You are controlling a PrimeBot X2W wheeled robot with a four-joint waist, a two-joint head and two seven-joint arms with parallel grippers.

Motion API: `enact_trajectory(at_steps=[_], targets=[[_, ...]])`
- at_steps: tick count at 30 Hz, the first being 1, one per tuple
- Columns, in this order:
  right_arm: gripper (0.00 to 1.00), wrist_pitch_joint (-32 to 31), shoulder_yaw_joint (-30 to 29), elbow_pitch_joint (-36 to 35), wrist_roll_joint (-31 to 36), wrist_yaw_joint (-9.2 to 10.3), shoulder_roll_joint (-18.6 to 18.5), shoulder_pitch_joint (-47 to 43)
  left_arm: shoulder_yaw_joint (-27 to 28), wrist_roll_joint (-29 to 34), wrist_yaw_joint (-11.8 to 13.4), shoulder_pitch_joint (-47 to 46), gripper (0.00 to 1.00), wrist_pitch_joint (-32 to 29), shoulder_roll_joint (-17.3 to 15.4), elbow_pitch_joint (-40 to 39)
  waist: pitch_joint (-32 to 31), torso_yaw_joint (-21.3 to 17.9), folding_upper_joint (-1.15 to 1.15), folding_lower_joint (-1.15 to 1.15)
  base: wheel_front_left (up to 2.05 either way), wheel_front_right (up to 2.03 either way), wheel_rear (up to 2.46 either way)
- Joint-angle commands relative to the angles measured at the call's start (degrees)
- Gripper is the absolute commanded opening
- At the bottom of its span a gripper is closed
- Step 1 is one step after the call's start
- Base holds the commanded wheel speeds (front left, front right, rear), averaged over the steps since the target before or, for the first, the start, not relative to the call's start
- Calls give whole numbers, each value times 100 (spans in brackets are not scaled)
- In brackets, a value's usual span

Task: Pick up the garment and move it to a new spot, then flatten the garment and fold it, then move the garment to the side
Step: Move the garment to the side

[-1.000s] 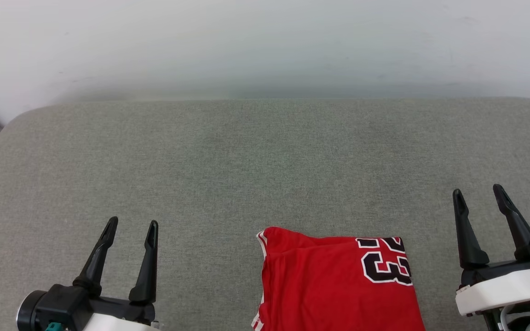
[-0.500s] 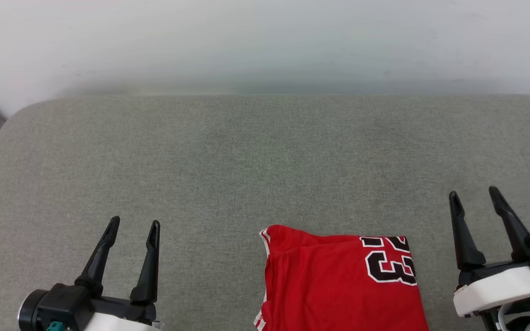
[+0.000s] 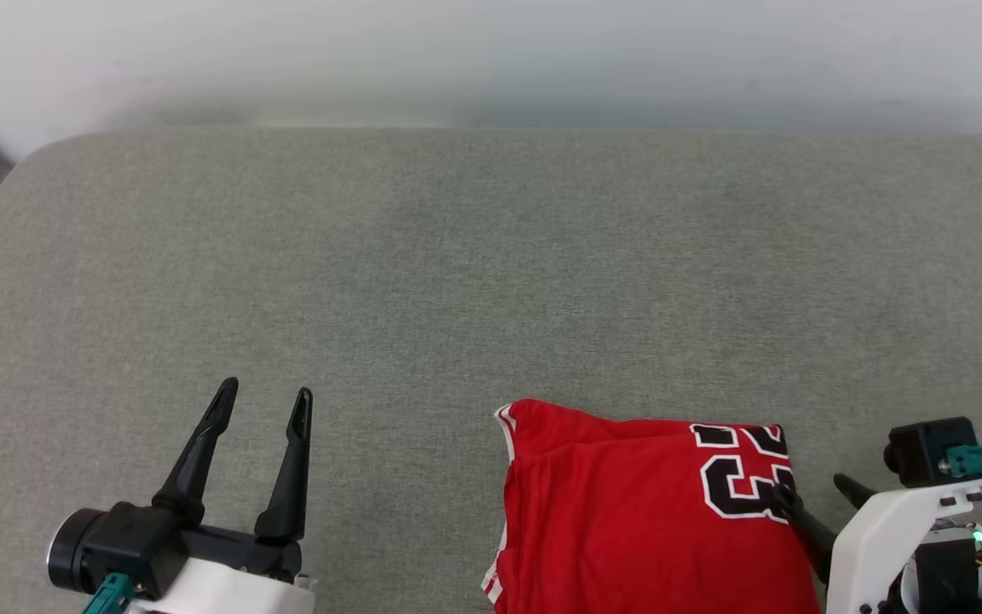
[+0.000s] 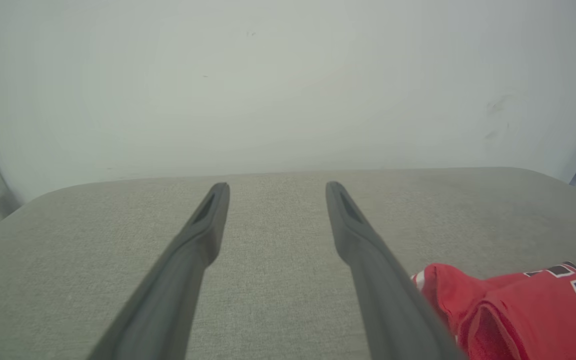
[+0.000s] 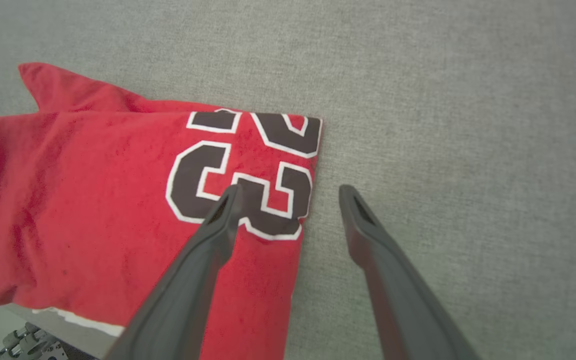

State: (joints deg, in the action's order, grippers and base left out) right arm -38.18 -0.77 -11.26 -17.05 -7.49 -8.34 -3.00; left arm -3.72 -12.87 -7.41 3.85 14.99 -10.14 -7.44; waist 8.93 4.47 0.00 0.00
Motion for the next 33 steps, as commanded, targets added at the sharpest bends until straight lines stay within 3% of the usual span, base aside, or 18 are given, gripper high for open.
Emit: enact_trajectory(at_steps=[1,7,18,19,20,21,26,33], targets=[[100,-310,-23,-46,108,1,1,-70,-39,-5,-6,-105,100,26,-10,7,101,90,0,0,0,0,0],[100,-983,-84,268,165,1,215,24,-117,-13,-5,-244,100,26,-7,67,272,272,0,0,0,0,0],[100,-979,324,1227,386,-8,314,190,-175,-7,-6,-421,100,26,-2,121,444,456,0,0,0,0,0],[93,-940,373,1312,416,-7,297,207,-182,-4,-5,-428,100,26,4,129,448,463,0,0,0,0,0],[42,-890,439,1377,425,-8,264,234,-190,1,-5,-429,100,26,9,135,446,465,0,0,0,0,0],[0,-818,505,1416,431,-8,237,273,-195,7,-5,-421,100,26,16,145,440,461,0,0,0,0,0],[0,-511,789,1321,732,3,-190,611,-240,9,-5,-370,100,26,30,168,362,282,0,0,0,0,0],[0,-593,1691,900,1287,2,-1265,1384,-315,21,-5,-357,100,25,28,99,409,-435,0,0,0,0,0]])
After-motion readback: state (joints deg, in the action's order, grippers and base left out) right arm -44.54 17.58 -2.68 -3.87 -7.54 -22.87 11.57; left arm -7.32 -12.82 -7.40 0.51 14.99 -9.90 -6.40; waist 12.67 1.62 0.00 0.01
